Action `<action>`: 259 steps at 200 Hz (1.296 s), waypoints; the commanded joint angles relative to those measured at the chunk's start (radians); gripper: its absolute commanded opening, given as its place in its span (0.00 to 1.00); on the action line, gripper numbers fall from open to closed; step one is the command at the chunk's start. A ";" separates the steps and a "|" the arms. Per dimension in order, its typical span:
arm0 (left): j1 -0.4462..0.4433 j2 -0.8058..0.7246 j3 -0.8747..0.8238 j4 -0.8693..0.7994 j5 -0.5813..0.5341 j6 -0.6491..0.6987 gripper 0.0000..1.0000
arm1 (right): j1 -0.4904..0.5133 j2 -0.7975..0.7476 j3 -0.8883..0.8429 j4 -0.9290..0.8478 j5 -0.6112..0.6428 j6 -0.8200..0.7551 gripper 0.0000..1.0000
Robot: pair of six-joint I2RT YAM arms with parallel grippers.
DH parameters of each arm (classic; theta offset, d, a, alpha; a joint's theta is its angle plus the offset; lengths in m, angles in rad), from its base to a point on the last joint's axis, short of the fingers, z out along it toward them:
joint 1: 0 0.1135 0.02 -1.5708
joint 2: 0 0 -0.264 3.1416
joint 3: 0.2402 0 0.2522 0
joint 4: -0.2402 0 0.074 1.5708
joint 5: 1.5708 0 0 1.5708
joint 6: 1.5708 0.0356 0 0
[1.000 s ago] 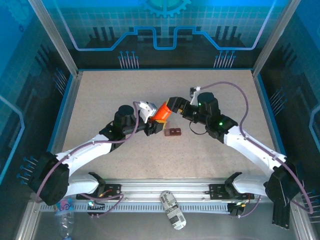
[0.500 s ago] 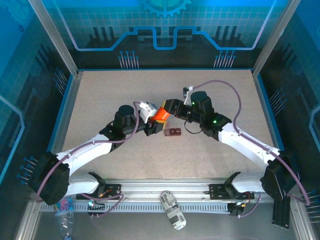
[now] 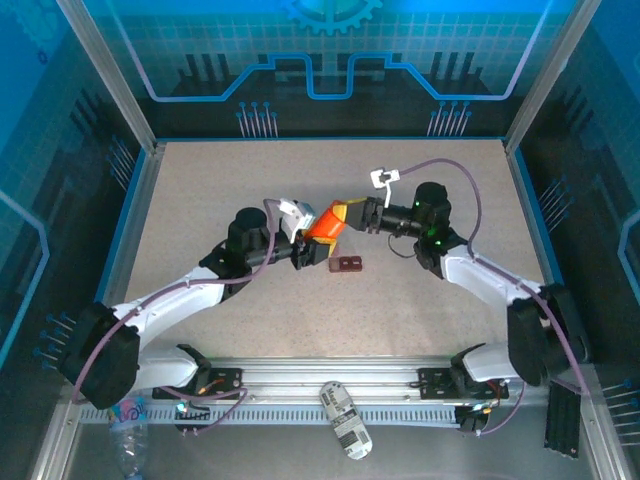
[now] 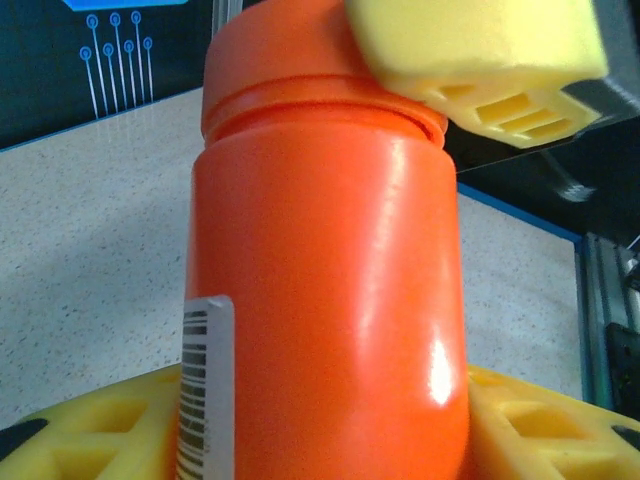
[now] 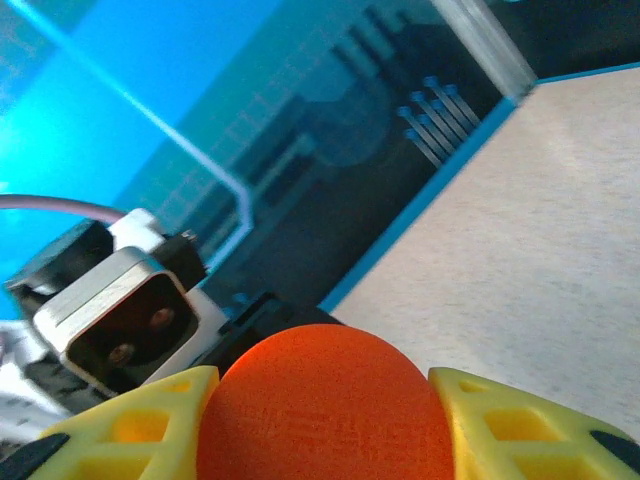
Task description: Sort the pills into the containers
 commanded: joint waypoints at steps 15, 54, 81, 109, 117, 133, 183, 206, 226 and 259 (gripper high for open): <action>0.013 -0.001 0.019 0.012 0.097 -0.027 0.00 | -0.083 0.069 -0.004 0.367 -0.111 0.150 0.40; 0.012 0.000 0.016 0.012 0.075 -0.018 0.00 | -0.071 0.021 -0.028 0.221 -0.023 0.076 0.42; 0.013 0.000 0.013 0.017 0.055 -0.009 0.00 | -0.051 -0.043 -0.034 0.041 0.091 -0.016 0.42; 0.013 -0.009 0.000 0.022 0.045 -0.007 0.00 | -0.086 -0.114 -0.025 -0.200 0.252 -0.085 0.44; 0.013 -0.015 -0.007 0.027 0.034 -0.008 0.00 | -0.099 -0.135 -0.002 -0.330 0.322 -0.128 0.46; 0.013 -0.029 -0.026 0.037 0.004 -0.009 0.00 | -0.121 -0.155 0.036 -0.542 0.435 -0.216 0.47; 0.012 -0.069 -0.072 0.061 -0.072 -0.022 0.00 | -0.150 -0.076 0.098 -0.918 0.800 -0.346 0.47; 0.013 -0.089 -0.085 0.056 -0.100 -0.027 0.00 | -0.153 -0.009 0.099 -0.953 0.908 -0.340 0.47; 0.012 -0.100 -0.089 0.044 -0.109 -0.029 0.00 | -0.154 0.060 0.115 -0.973 0.973 -0.332 0.47; 0.012 -0.099 -0.087 0.024 -0.110 -0.038 0.00 | -0.156 0.166 0.135 -0.986 1.054 -0.305 0.45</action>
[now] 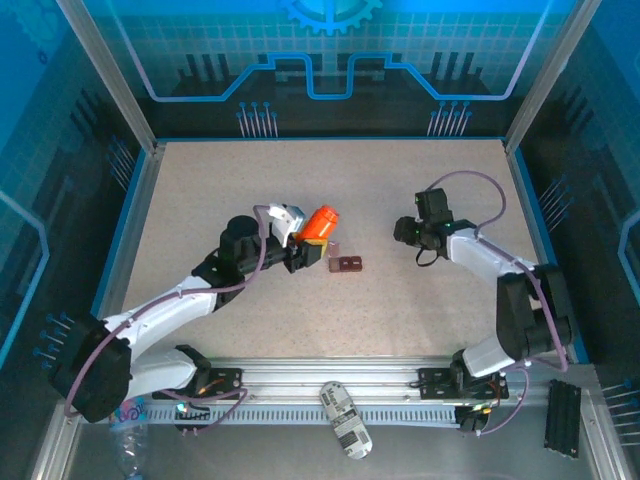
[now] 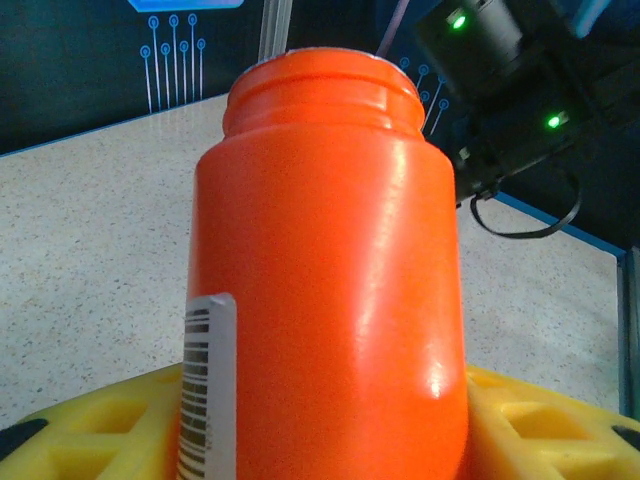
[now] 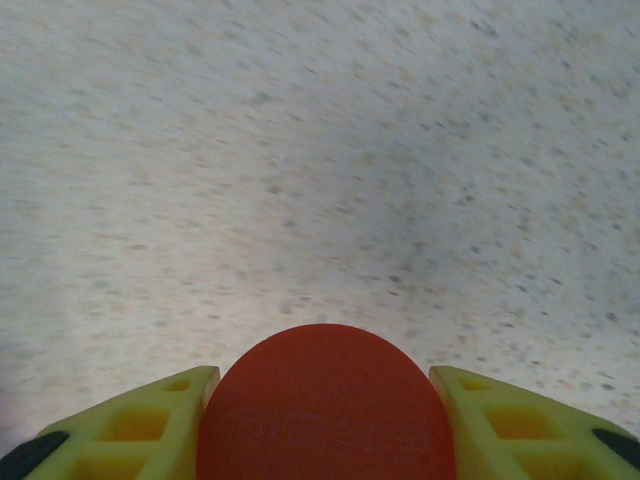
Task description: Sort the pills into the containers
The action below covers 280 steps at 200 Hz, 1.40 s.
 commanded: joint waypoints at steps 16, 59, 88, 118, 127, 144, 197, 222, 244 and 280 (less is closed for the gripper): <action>0.004 -0.022 -0.007 0.002 -0.023 -0.025 0.00 | -0.011 0.085 0.048 -0.051 0.153 0.026 0.45; 0.003 -0.040 -0.017 -0.002 -0.044 -0.019 0.00 | -0.002 0.173 0.055 -0.070 0.139 0.068 0.47; 0.003 -0.047 -0.016 -0.009 -0.044 -0.020 0.00 | 0.019 0.210 0.085 -0.114 0.132 0.070 0.55; 0.005 -0.050 -0.001 -0.047 -0.047 -0.007 0.00 | 0.028 0.242 0.097 -0.130 0.116 0.065 0.56; 0.003 -0.054 -0.001 -0.053 -0.052 -0.007 0.00 | 0.031 0.244 0.102 -0.130 0.113 0.063 0.61; 0.003 -0.062 -0.002 -0.062 -0.056 -0.007 0.00 | 0.035 0.253 0.115 -0.138 0.098 0.056 0.69; 0.003 -0.078 0.021 -0.135 -0.075 0.001 0.00 | 0.042 0.175 0.052 -0.080 0.045 0.059 0.86; 0.003 -0.087 0.033 -0.186 -0.092 -0.008 0.00 | 0.041 0.079 0.010 -0.048 0.008 0.060 0.88; 0.004 -0.105 0.057 -0.264 -0.111 -0.008 0.00 | 0.037 0.001 -0.006 -0.037 -0.031 0.058 0.88; 0.002 -0.138 0.079 -0.339 -0.152 -0.007 0.00 | 0.040 -0.071 0.007 -0.033 -0.169 0.003 0.87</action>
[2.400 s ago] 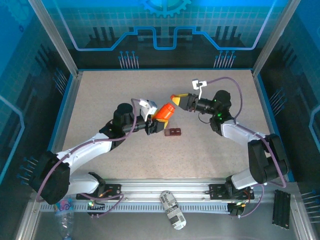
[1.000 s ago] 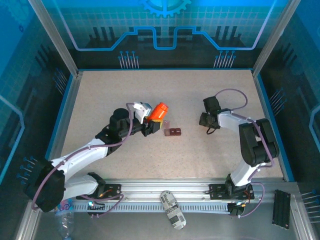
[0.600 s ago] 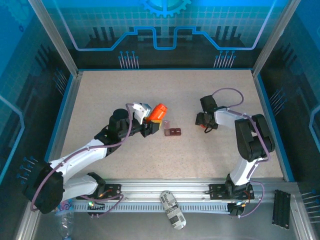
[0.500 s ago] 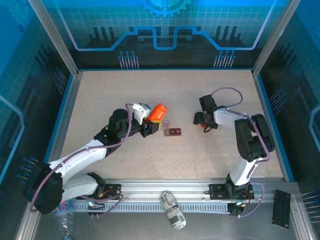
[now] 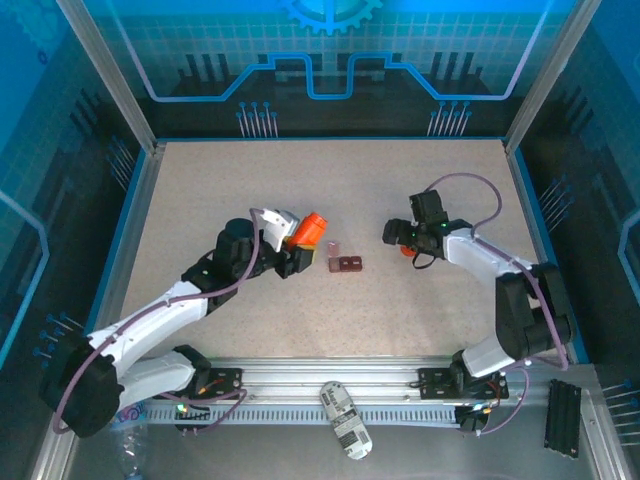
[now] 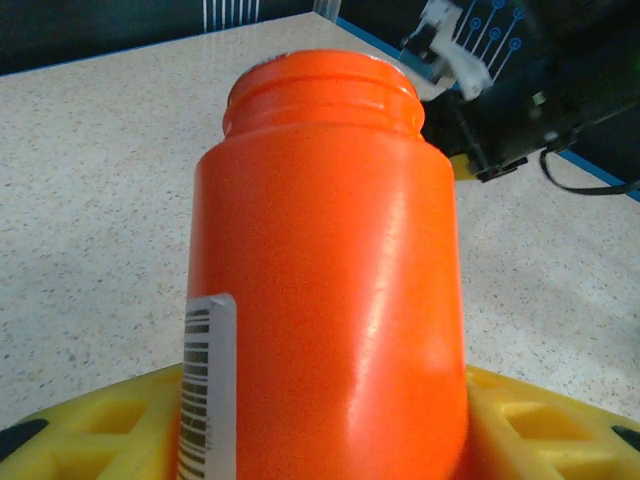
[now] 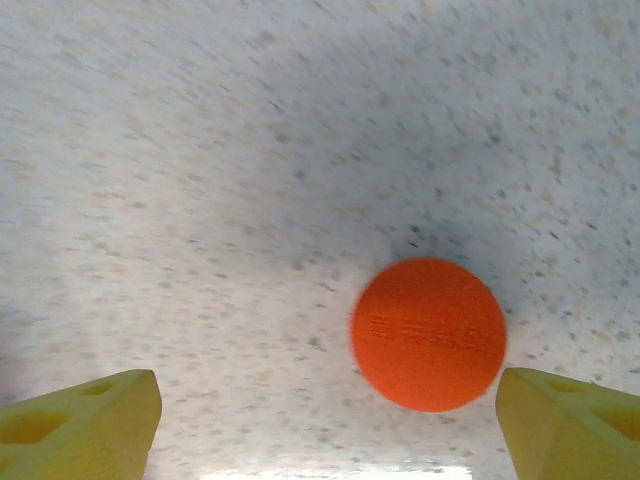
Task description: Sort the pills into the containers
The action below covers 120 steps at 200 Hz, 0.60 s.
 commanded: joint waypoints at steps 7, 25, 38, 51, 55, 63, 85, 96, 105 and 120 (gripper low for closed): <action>0.002 -0.040 0.062 -0.069 -0.046 -0.010 0.00 | 0.009 -0.044 0.012 0.000 -0.154 -0.057 0.86; 0.002 -0.034 0.066 -0.073 -0.051 -0.022 0.00 | 0.023 -0.059 0.016 -0.004 -0.231 -0.089 0.86; 0.002 -0.024 0.063 -0.065 -0.053 -0.026 0.00 | 0.039 -0.067 0.011 0.000 -0.269 -0.100 0.86; 0.002 -0.008 0.057 -0.052 -0.052 -0.027 0.00 | 0.052 -0.067 0.009 0.003 -0.314 -0.107 0.85; 0.002 -0.001 0.056 -0.052 -0.051 -0.025 0.00 | 0.057 -0.067 0.009 0.003 -0.320 -0.111 0.85; 0.002 0.011 0.056 -0.052 -0.047 -0.018 0.00 | 0.063 -0.069 0.008 0.003 -0.322 -0.111 0.85; 0.003 0.055 0.052 -0.038 -0.019 -0.009 0.00 | 0.079 -0.072 -0.004 0.024 -0.330 -0.109 0.84; 0.002 0.074 0.045 -0.020 0.000 -0.009 0.00 | 0.086 -0.068 -0.011 0.037 -0.333 -0.110 0.84; 0.002 0.091 0.039 0.001 0.009 -0.009 0.00 | 0.094 -0.059 -0.011 0.046 -0.329 -0.108 0.84; 0.002 0.126 0.031 0.026 0.024 -0.007 0.00 | 0.106 -0.035 -0.011 0.050 -0.322 -0.111 0.83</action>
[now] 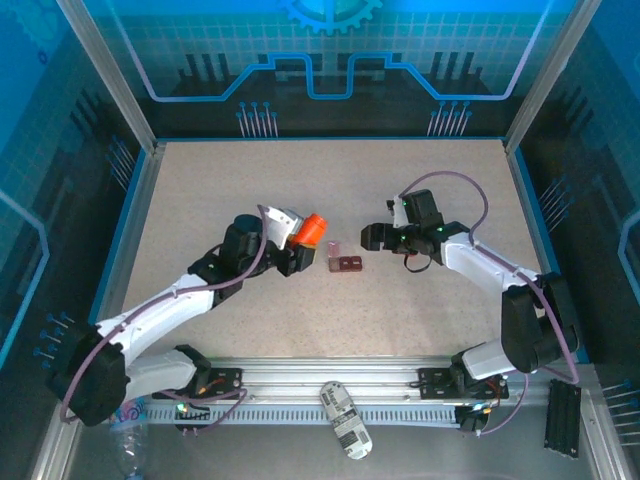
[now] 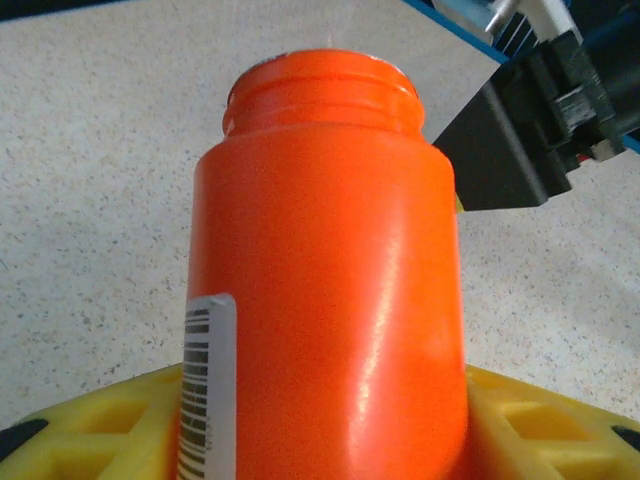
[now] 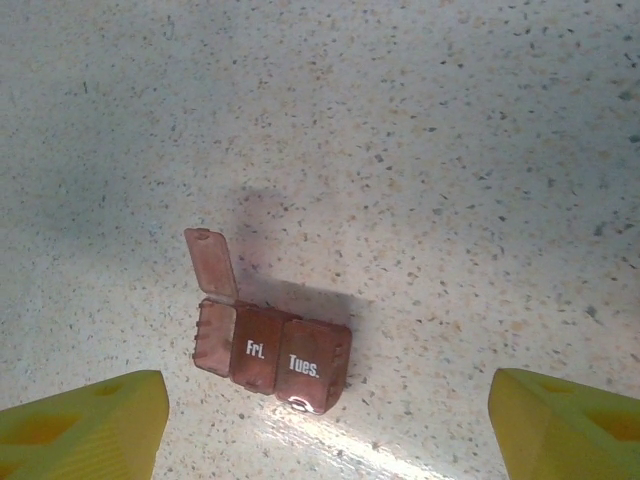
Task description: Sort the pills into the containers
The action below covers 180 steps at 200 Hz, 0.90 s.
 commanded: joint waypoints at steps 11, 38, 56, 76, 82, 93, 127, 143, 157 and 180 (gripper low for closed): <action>0.003 0.060 -0.010 0.080 0.057 -0.009 0.00 | 0.030 0.029 -0.011 0.017 -0.011 -0.020 0.83; -0.002 0.106 -0.045 0.150 0.077 -0.047 0.00 | 0.045 0.065 0.006 -0.013 0.026 -0.025 0.82; -0.009 0.138 -0.071 0.197 0.081 -0.069 0.00 | 0.055 0.087 0.024 -0.040 0.053 -0.026 0.81; -0.019 0.173 -0.081 0.211 0.083 -0.074 0.00 | 0.066 0.111 0.035 -0.054 0.063 -0.025 0.81; -0.022 0.182 -0.081 0.210 0.085 -0.074 0.00 | 0.071 0.119 0.037 -0.055 0.064 -0.025 0.81; -0.024 0.198 -0.080 0.206 0.089 -0.076 0.00 | 0.081 0.134 0.042 -0.052 0.066 -0.024 0.80; -0.026 0.211 -0.082 0.186 0.086 -0.089 0.00 | 0.113 0.186 0.064 -0.048 0.081 -0.024 0.79; -0.028 0.210 -0.084 0.175 0.083 -0.096 0.00 | 0.123 0.202 0.071 -0.049 0.093 -0.025 0.79; -0.027 0.212 -0.080 0.157 0.083 -0.098 0.00 | 0.126 0.209 0.073 -0.047 0.103 -0.022 0.79; -0.028 0.215 -0.068 0.119 0.091 -0.091 0.00 | 0.126 0.211 0.072 -0.046 0.119 -0.017 0.79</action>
